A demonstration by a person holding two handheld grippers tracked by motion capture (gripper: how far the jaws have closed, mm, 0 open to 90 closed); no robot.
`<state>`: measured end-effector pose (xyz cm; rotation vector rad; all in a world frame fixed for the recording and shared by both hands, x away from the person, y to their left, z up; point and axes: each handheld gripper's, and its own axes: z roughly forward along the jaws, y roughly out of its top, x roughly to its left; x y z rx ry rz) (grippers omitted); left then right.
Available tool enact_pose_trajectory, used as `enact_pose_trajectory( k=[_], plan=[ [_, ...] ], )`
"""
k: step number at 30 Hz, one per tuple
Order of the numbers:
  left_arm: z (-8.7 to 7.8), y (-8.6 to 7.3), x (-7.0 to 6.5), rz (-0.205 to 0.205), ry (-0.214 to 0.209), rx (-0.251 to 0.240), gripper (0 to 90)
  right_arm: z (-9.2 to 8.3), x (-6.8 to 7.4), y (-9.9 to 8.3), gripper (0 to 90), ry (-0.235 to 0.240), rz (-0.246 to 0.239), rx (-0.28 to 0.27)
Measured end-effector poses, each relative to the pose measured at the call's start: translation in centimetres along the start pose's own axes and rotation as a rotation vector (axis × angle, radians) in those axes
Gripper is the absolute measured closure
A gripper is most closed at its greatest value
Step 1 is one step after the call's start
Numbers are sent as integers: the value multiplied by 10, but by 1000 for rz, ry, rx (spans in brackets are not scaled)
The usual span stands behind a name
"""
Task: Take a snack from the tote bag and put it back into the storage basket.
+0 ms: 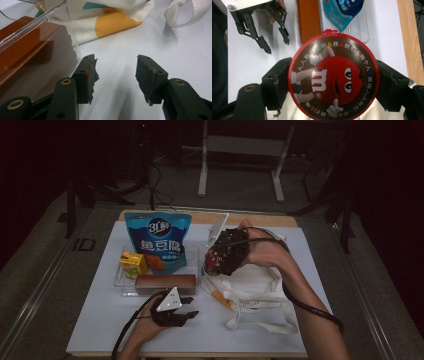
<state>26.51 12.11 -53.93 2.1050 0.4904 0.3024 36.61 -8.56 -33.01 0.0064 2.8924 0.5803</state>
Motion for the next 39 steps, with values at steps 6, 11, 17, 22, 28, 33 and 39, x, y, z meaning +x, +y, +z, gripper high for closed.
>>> enact_pose_trajectory(
  k=[6, 11, 17, 22, 28, 33, 39],
  plan=[
    [0, 0, 0, 2, 1, 0, 503, 3, 1, 7, 238, 6, -11, 4],
    [0, 0, 0, 2, 1, 1, 502, 4, 0, 10, 238, 11, -13, 6],
    [0, 0, 0, 3, 0, 1, 502, 7, -1, 14, 238, 14, -18, 5],
    [0, 0, 0, 0, 0, -1, 503, 8, -2, 16, 238, 15, -15, -1],
    [0, 0, 0, 0, -1, -1, 502, 10, -3, 20, 238, 20, -12, -9],
    [0, 0, 0, 1, 0, -2, 502, 12, -4, 25, 238, 27, -14, -17],
    [0, 0, 0, 2, -3, -2, 502, 14, -5, 29, 238, 32, -6, -27]
  ],
)
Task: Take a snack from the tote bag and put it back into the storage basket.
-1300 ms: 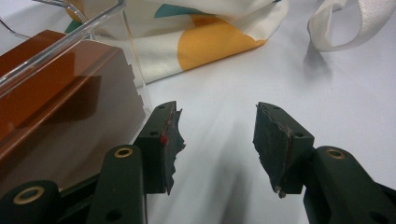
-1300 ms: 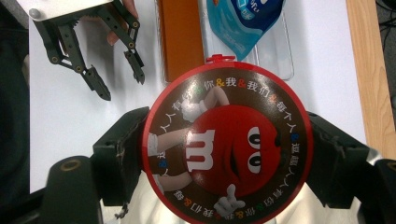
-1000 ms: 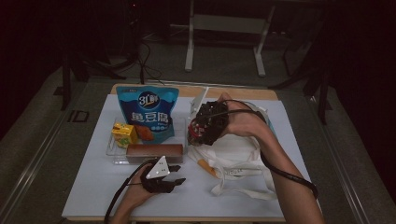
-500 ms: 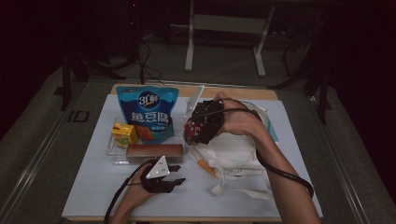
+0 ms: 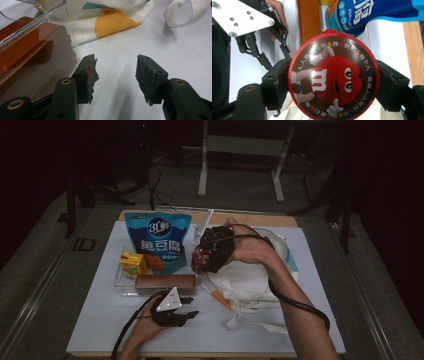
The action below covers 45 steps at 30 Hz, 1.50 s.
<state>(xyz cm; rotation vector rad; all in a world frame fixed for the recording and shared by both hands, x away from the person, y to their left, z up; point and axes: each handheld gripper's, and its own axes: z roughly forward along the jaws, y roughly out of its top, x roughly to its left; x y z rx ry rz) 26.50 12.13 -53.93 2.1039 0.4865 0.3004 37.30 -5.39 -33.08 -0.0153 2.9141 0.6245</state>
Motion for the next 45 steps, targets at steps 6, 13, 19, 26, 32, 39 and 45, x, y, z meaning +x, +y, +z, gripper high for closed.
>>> enact_pose_trajectory(
  k=[6, 13, 19, 26, 32, 39, 45],
  plan=[
    [0, 0, 0, 0, -1, 1, 502, 3, -2, 3, 238, 3, 10, -8],
    [0, 0, 0, 1, 1, 0, 502, 8, -5, 7, 238, 6, 12, -18],
    [0, 0, 0, 1, 0, -1, 502, 12, -6, 11, 238, 11, 13, -29],
    [0, 0, 0, -1, -2, -1, 502, 17, -8, 16, 238, 16, 20, -37],
    [0, 0, 0, -1, -3, -1, 502, 22, -9, 21, 238, 20, 9, -37],
    [0, 0, 1, -3, -5, -3, 501, 26, -11, 23, 238, 23, 13, -37],
    [0, 0, 1, -3, -4, -4, 501, 30, -15, 21, 238, 21, 29, -37]
  ],
)
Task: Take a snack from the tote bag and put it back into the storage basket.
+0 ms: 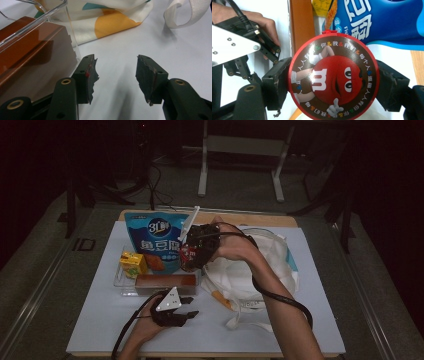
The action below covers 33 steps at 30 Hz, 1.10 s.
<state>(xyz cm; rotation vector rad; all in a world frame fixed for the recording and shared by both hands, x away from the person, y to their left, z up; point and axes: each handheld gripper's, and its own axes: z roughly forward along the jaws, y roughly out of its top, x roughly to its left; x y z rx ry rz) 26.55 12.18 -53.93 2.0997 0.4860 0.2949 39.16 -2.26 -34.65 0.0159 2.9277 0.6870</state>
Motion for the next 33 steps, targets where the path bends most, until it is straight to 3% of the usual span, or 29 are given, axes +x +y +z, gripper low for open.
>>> enact_pose_trajectory(
  k=[33],
  plan=[
    [0, 0, 0, -1, -1, -2, 501, 15, -12, 3, 238, -14, 33, -2]
  ],
)
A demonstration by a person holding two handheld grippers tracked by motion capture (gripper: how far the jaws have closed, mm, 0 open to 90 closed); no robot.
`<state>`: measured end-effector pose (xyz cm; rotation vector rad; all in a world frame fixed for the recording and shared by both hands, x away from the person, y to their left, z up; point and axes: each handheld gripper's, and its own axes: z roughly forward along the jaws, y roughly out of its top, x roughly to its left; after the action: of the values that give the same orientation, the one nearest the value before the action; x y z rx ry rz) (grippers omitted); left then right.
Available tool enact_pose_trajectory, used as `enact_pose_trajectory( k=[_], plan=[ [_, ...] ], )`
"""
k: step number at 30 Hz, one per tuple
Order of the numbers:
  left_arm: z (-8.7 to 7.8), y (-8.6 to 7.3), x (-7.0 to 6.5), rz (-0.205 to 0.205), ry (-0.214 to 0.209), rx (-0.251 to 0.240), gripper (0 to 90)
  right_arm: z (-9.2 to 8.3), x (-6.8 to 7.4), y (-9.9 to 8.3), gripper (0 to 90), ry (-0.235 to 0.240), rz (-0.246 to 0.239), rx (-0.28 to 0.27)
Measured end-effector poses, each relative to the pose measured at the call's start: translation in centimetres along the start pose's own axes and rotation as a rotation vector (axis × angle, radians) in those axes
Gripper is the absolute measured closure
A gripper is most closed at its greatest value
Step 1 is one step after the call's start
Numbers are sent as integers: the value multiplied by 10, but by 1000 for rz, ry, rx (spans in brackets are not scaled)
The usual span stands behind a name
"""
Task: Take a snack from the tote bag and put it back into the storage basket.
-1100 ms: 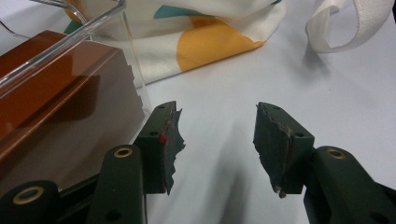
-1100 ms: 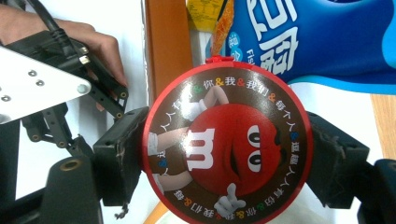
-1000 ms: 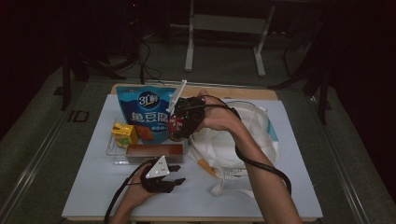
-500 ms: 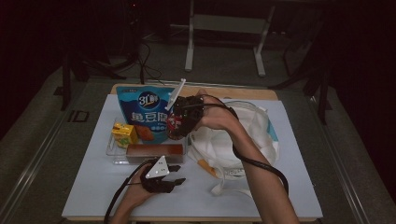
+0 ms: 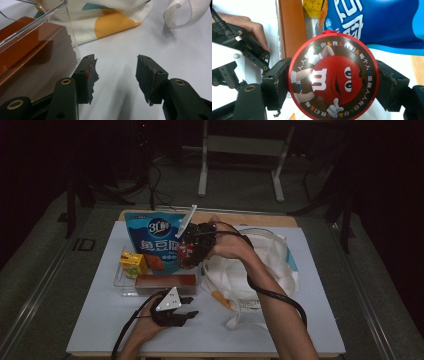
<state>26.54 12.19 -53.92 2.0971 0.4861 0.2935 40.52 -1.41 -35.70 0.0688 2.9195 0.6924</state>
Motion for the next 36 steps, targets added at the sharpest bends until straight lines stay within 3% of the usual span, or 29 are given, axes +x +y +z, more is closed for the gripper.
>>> enact_pose_trajectory(
  k=[36],
  plan=[
    [0, 0, -1, 2, 3, -1, 501, 19, 0, 4, 238, -7, 19, 28]
  ],
)
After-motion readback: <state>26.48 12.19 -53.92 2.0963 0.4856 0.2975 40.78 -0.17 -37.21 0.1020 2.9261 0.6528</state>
